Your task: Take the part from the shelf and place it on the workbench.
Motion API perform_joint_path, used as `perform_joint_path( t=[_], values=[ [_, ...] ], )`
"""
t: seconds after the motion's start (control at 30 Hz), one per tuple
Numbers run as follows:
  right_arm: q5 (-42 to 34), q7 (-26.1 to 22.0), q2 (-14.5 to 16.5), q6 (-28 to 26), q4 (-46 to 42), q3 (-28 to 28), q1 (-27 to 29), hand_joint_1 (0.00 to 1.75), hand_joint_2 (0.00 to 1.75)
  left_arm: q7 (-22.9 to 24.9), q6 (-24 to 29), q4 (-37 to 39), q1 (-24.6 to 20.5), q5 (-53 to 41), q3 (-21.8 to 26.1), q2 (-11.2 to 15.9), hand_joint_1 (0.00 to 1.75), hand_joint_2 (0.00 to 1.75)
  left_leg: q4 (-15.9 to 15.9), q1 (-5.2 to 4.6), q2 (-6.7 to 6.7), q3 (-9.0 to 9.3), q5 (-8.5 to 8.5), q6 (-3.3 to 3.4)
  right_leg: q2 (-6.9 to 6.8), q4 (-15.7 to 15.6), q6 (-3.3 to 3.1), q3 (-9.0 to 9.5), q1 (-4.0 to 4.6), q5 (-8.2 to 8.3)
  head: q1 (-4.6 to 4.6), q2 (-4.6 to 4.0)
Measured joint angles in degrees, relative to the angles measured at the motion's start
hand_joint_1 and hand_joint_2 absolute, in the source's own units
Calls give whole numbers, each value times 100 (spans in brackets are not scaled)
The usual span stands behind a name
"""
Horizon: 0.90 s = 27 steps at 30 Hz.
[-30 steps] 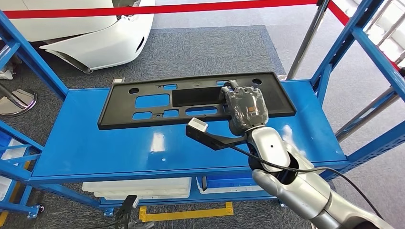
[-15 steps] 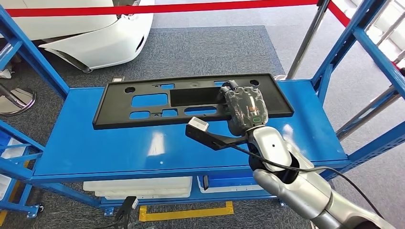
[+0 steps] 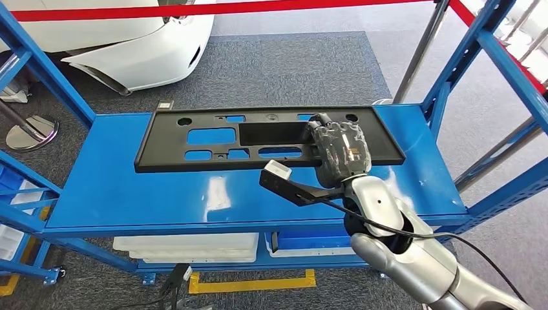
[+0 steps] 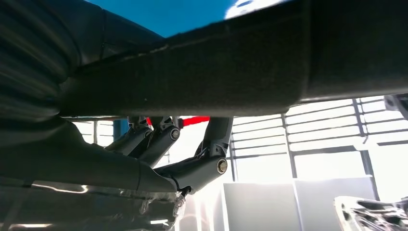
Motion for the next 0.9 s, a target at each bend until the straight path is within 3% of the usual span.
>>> perform_joint_path(
  t=[0.03, 0.1, 0.17, 0.2, 0.23, 0.27, 0.37, 0.43, 0.5, 0.53, 0.6, 0.67, 0.7, 0.73, 0.77, 0.83, 0.9],
  values=[
    [13, 18, -10, 39, -20, -17, 13, 175, 175, 9, -11, 0, -2, -10, 0, 0, 0, 175, 105, 6, 40, -42, -99, -22, -21, -18, -54, -16, 7, 28, -23, 0],
    [43, 33, -27, 92, -63, -64, 52, 175, 175, 18, -25, 0, -16, -27, 0, 0, 0, 175, 639, 17, 157, -228, -505, -47, -71, -49, -154, -61, 25, 87, -85, 0],
    [55, 37, -50, 114, -87, -92, 106, 175, 175, 19, -41, 0, -28, -32, 0, 0, 0, 175, 1352, 17, 216, -459, -897, -58, -115, -49, -211, -134, 60, 140, -156, 0],
    [57, 37, -63, 119, -90, -95, 135, 175, 175, 19, -51, 0, -30, -32, 0, 0, 0, 175, 1551, 14, 222, -493, -958, -57, -134, -46, -226, -174, 79, 170, -179, 0],
    [57, 37, -76, 123, -92, -97, 161, 175, 175, 19, -63, 0, -31, -32, 0, 0, 0, 175, 1558, 10, 223, -436, -914, -46, -149, -42, -234, -217, 97, 202, -196, 0],
    [57, 37, -88, 126, -94, -102, 179, 175, 175, 19, -75, 0, -34, -32, 0, 0, 0, 175, 1360, 3, 224, -279, -780, -27, -160, -37, -234, -257, 111, 236, -211, 0],
    [57, 38, -119, 126, -115, -134, 191, 175, 175, 19, -91, 0, -63, -34, 0, 0, 0, 175, 241, -47, 251, 397, -416, 58, -189, -25, -188, -349, 135, 342, -239, 0],
    [56, 39, -138, 125, -133, -150, 193, 175, 175, 19, -99, 0, -84, -36, 0, 0, 0, 175, -95, -89, 264, 529, -371, 94, -210, -44, -118, -379, 129, 435, -242, 0],
    [51, 39, -158, 121, -140, -156, 200, 175, 175, 20, -113, 0, -91, -36, 0, -2, 0, 175, -160, -90, 268, 472, -255, 148, -215, -73, -46, -402, 107, 509, -235, 0],
    [47, 39, -171, 118, -142, -162, 203, 175, 175, 22, -120, 0, -99, -36, 0, -3, 0, 175, -198, -80, 270, 428, -180, 187, -201, -36, -12, -439, 101, 439, -227, 0],
    [43, 39, -197, 114, -148, -178, 208, 175, 175, 26, -129, 0, -124, -37, 0, -5, 0, 175, -260, -61, 279, 304, -21, 261, -162, 313, 38, -579, 91, 20, -180, 0],
    [40, 38, -209, 112, -152, -185, 211, 175, 175, 28, -141, 0, -137, -37, 0, -7, 0, 175, -257, -67, 275, 138, 105, 295, -140, 1008, 75, -751, 83, -476, -117, 0],
    [39, 37, -214, 112, -153, -186, 213, 175, 175, 28, -152, 0, -137, -37, 0, -8, 0, 175, -244, -68, 273, 51, 164, 294, -138, 1318, 89, -795, 78, -574, -88, 0],
    [38, 38, -215, 112, -152, -186, 214, 175, 175, 28, -163, 0, -136, -36, 0, -9, 0, 175, -228, -67, 271, -36, 219, 288, -137, 1481, 100, -771, 72, -538, -60, 0],
    [38, 38, -216, 112, -152, -187, 214, 175, 175, 28, -171, 0, -136, -36, 0, -9, 0, 175, -205, -63, 269, -122, 269, 275, -137, 1432, 108, -648, 63, -398, -33, 0],
    [37, 38, -217, 112, -153, -194, 212, 175, 175, 30, -176, 0, -138, -37, 0, -10, 0, 175, -141, -57, 263, -278, 347, 233, -121, 777, 112, -133, 44, -161, 16, 0],
    [37, 38, -217, 111, -156, -210, 207, 175, 175, 32, -178, 0, -146, -38, 0, -11, 0, 175, -81, -59, 257, -380, 416, 169, -78, 53, 60, 327, 59, -204, 44, 0]
  ],
)
